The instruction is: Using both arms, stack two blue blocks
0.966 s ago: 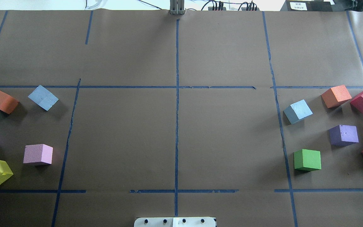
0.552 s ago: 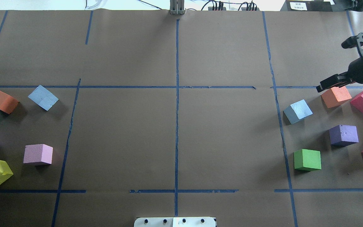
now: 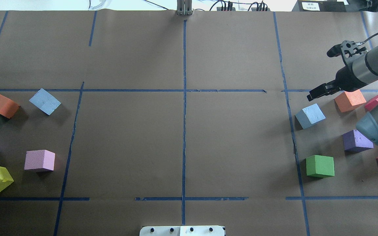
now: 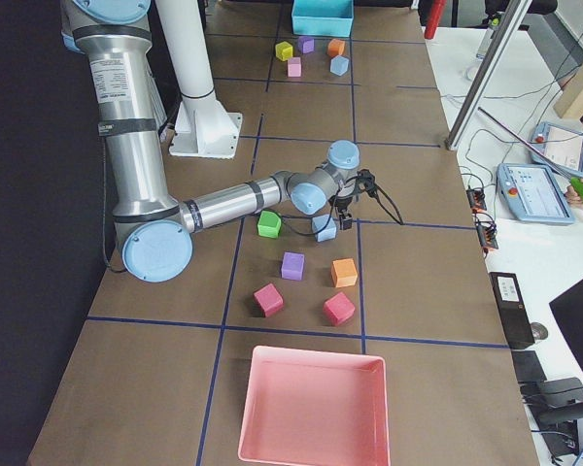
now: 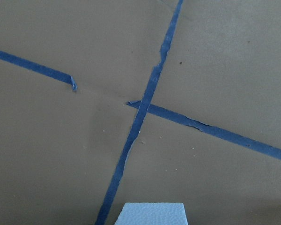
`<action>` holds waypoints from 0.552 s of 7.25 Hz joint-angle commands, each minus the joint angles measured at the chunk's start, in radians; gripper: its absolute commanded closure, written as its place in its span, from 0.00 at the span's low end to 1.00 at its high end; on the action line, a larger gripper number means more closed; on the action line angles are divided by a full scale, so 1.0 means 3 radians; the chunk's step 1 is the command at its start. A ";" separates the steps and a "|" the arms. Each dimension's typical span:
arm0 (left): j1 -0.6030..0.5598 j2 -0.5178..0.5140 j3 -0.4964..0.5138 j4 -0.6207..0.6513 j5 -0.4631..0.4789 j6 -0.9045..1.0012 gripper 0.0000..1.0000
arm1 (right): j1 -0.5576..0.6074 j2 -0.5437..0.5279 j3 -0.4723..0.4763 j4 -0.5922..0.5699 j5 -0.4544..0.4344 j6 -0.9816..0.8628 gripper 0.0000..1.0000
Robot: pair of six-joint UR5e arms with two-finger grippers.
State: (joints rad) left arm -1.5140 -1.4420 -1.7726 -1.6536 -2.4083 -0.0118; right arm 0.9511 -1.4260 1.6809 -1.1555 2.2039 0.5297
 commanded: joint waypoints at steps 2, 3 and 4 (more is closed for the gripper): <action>0.0000 0.0000 0.0013 0.0000 0.0000 0.0004 0.00 | -0.0220 -0.0078 -0.0004 -0.0019 -0.0198 -0.0027 0.03; 0.0000 0.0000 0.0003 0.0000 0.0000 -0.0001 0.00 | -0.0296 -0.0084 -0.0024 -0.0024 -0.0320 -0.0032 0.03; 0.0000 0.0005 -0.0007 0.0000 0.0000 -0.0002 0.00 | -0.0327 -0.0104 -0.0034 -0.0024 -0.0341 -0.0037 0.05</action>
State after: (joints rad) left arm -1.5141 -1.4415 -1.7716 -1.6536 -2.4084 -0.0118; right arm 0.8710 -1.4508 1.6753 -1.1621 2.1214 0.5205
